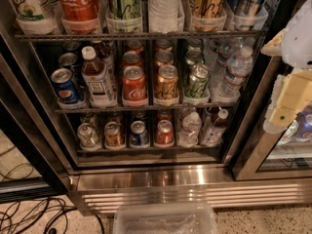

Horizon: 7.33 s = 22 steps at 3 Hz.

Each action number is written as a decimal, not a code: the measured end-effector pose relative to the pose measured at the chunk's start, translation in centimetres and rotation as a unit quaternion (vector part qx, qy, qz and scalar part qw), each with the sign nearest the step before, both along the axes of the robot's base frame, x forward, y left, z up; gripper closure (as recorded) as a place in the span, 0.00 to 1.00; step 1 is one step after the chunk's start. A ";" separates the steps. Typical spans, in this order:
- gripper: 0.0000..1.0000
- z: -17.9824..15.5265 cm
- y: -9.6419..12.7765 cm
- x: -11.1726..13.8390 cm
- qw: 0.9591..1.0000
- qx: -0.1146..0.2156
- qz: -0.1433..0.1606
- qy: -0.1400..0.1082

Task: Pick water bottle from top shelf of fridge

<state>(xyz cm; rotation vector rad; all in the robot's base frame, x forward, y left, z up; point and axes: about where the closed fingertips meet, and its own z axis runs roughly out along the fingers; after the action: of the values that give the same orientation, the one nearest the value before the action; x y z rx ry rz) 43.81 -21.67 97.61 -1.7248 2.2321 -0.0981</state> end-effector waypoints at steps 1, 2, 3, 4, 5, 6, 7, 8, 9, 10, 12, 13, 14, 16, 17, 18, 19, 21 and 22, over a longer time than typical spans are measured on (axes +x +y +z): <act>0.00 0.0 0.0 0.0 1.000 0.000 0.000 0.000; 0.00 -0.2 0.7 0.3 0.999 0.038 -0.024 -0.025; 0.00 -0.2 3.4 -0.8 0.989 0.110 -0.071 -0.064; 0.00 1.4 6.5 -0.4 0.973 0.173 -0.097 -0.116; 0.00 3.6 9.7 0.9 0.955 0.236 -0.096 -0.153; 0.00 4.9 12.2 2.3 0.939 0.291 -0.095 -0.158; 0.00 5.1 14.0 3.8 0.936 0.315 -0.068 -0.143; 0.00 5.1 14.0 3.8 0.936 0.315 -0.068 -0.143; 0.00 5.3 14.6 4.6 0.927 0.322 -0.078 -0.174; 0.00 4.8 16.8 6.6 0.904 0.363 -0.112 -0.197; 0.00 7.9 18.6 9.4 0.831 0.450 -0.189 -0.269; 0.00 10.4 19.0 9.6 0.787 0.486 -0.221 -0.310; 0.00 11.7 18.4 9.4 0.754 0.497 -0.244 -0.354; 0.00 8.5 16.0 8.1 0.731 0.469 -0.292 -0.401; 0.00 8.5 16.0 8.1 0.731 0.469 -0.291 -0.401; 0.00 9.0 17.3 8.9 0.731 0.474 -0.276 -0.405; 0.00 8.7 17.9 10.2 0.737 0.448 -0.238 -0.447; 0.15 9.3 17.9 11.5 0.728 0.419 -0.202 -0.504; 0.27 10.1 18.2 11.7 0.719 0.425 -0.201 -0.512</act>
Offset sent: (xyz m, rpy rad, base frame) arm 0.0126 0.0217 -0.0088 0.2867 -0.1719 -0.1822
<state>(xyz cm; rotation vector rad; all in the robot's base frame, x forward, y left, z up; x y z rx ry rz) 55.48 -3.48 107.71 -0.4168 1.3398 -0.0734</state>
